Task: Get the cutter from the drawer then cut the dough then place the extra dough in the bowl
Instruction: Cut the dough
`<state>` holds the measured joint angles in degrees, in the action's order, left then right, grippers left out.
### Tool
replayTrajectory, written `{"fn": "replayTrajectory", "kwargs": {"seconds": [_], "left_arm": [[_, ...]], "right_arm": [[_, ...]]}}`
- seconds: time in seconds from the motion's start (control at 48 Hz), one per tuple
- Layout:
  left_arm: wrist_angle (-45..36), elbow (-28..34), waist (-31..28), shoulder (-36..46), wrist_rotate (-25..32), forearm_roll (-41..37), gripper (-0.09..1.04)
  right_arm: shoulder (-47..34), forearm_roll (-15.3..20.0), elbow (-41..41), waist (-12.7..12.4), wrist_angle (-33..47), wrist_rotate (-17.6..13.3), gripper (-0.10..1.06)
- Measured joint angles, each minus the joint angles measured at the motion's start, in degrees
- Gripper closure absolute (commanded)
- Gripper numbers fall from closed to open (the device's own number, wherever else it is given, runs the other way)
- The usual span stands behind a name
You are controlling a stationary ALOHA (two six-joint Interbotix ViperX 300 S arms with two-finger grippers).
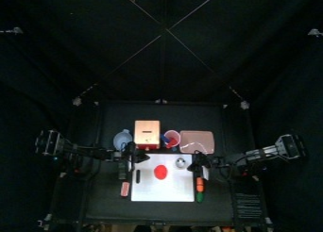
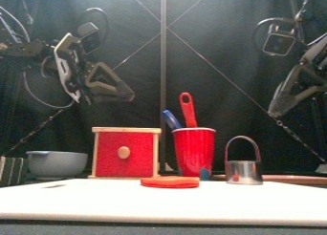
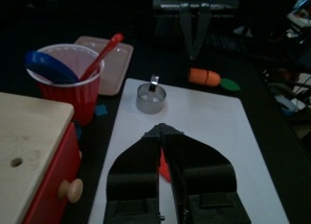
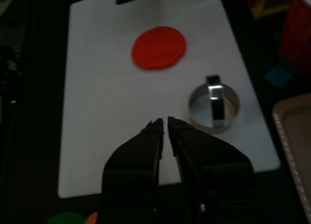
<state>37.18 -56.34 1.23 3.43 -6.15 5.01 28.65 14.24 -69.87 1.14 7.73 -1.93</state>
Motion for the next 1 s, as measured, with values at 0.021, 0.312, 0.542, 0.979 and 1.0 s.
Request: {"fn": "replayTrajectory", "kwargs": {"seconds": [0.021, 0.312, 0.542, 0.979, 1.0], "left_arm": [[0.0, 0.5, 0.2, -0.8, 0.0, 0.0, 0.28], [0.0, 3.6, 0.4, -4.8, 0.1, 0.0, 0.28], [0.0, 3.3, 0.2, -4.8, 0.0, 0.0, 0.28], [0.0, 2.4, 0.1, -4.8, 0.1, 1.9, 0.28], [0.0, 2.2, 0.1, -4.8, 0.1, 1.9, 0.28]], "right_arm": [[-0.4, -0.1, -0.1, -0.4, 0.0, 0.0, 0.22], [-9.1, -5.4, 4.3, -4.7, 0.0, 0.1, 0.22], [-13.0, -5.8, 6.8, -5.2, -0.2, 0.1, 0.27], [-13.0, -6.9, 13.4, -3.6, -3.0, 0.1, 0.36], [-12.9, -7.1, 14.1, -3.3, -3.0, 0.1, 0.36]]}}
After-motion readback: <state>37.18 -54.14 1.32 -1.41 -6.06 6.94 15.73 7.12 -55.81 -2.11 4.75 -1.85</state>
